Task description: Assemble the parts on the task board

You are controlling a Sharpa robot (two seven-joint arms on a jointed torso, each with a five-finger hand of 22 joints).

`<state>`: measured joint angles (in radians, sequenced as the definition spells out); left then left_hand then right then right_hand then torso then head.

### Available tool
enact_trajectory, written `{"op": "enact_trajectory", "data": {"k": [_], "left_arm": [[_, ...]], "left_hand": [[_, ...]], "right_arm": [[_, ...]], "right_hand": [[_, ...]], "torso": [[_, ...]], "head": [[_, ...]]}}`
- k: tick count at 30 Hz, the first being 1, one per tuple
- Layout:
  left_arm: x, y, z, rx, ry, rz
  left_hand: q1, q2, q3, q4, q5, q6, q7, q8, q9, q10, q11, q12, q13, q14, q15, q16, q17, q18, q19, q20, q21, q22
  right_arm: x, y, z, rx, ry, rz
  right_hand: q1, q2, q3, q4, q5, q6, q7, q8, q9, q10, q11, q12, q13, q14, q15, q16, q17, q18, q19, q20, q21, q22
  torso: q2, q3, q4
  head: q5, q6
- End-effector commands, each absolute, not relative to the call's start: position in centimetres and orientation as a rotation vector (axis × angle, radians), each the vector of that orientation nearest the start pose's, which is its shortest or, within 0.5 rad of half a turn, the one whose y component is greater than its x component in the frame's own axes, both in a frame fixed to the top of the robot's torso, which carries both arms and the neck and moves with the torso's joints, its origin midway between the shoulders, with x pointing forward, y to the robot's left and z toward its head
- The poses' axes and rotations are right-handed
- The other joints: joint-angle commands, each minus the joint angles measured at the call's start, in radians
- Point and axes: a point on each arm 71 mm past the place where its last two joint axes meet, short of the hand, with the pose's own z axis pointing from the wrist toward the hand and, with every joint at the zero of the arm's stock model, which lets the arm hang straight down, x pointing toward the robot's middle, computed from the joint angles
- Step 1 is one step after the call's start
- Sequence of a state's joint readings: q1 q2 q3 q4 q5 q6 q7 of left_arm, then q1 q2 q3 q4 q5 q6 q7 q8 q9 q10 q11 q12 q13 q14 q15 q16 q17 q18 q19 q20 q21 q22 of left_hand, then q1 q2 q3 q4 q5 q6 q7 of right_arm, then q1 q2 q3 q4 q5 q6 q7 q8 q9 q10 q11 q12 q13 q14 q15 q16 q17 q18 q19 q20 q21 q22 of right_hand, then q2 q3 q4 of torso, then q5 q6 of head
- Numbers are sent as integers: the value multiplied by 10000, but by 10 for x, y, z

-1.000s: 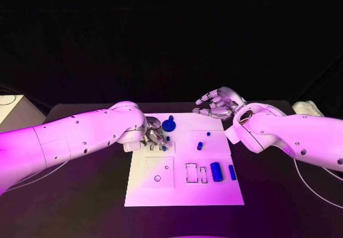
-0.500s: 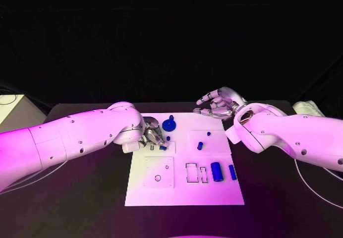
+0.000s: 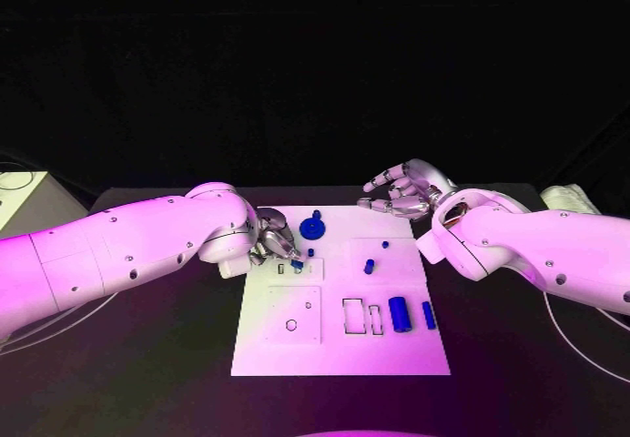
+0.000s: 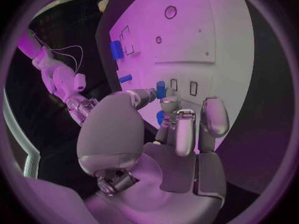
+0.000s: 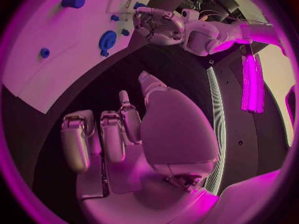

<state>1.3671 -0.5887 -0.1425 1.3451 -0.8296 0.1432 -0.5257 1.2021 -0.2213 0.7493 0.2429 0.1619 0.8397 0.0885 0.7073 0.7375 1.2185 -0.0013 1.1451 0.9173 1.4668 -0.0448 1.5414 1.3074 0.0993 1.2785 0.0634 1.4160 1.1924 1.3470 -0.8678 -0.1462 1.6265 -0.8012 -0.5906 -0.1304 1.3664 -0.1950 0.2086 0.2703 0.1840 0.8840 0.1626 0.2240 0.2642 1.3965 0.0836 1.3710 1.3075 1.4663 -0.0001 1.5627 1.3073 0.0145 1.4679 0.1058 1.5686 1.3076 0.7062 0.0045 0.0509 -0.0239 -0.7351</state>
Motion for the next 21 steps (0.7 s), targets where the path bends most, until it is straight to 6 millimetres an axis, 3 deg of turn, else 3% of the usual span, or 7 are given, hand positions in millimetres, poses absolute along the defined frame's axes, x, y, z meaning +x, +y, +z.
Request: {"op": "enact_trajectory", "data": {"k": [1,4,13,16,21], "left_arm": [[515,135,-190,-2078,23258,-5334],[516,134,-190,-1905,23033,-5132],[516,131,-196,-1671,22511,-4682],[515,131,-199,-1671,22373,-4580],[515,130,-201,-1567,22223,-4455]], "left_hand": [[-194,-30,1678,-1780,442,332,-219,17,1322,192,-33,109,122,818,-105,84,2173,-177,177,-31,109,187],[-338,-100,1740,-1929,934,471,-265,13,1371,376,-84,199,273,893,-157,148,2316,-219,355,-83,203,385],[-542,-201,1812,-2144,1579,681,-338,-7,1440,646,-164,337,511,995,-237,245,2529,-281,610,-163,334,673],[-675,-273,1848,-2243,2089,808,-385,-6,1486,796,-218,417,647,1040,-285,294,2634,-311,737,-214,399,813],[-824,-344,1857,-2339,2557,934,-445,3,1547,954,-272,496,781,1040,-344,294,2634,-344,872,-270,462,961]], "right_arm": [[484,-204,-147,5042,16031,8679],[484,-204,-148,5047,16036,8667],[483,-205,-148,5093,16064,8661],[484,-205,-149,5123,16077,8661],[484,-205,-149,5138,16095,8663]], "right_hand": [[3,102,2,39,17,58,-4,57,17,-43,-45,-6,769,962,57,-54,2326,-145,1029,40,22,2632],[11,102,3,42,15,54,-4,64,17,-46,-46,-9,764,961,55,-58,2320,-145,1029,38,22,2632],[18,102,4,46,13,50,-5,71,16,-49,-47,-11,760,959,53,-60,2314,-145,1029,36,22,2632],[18,102,4,46,13,50,-5,71,16,-49,-47,-11,760,959,53,-60,2314,-145,1029,36,22,2632],[18,102,4,46,13,50,-5,71,16,-49,-47,-11,760,959,53,-60,2314,-145,1029,36,22,2632]], "torso": [[5,-1,-29],[3,1,-23],[7,2,-4],[3,0,-5],[6,-4,-19]], "head": [[28,-33],[36,-58],[66,-133],[82,-143],[112,-160]]}}
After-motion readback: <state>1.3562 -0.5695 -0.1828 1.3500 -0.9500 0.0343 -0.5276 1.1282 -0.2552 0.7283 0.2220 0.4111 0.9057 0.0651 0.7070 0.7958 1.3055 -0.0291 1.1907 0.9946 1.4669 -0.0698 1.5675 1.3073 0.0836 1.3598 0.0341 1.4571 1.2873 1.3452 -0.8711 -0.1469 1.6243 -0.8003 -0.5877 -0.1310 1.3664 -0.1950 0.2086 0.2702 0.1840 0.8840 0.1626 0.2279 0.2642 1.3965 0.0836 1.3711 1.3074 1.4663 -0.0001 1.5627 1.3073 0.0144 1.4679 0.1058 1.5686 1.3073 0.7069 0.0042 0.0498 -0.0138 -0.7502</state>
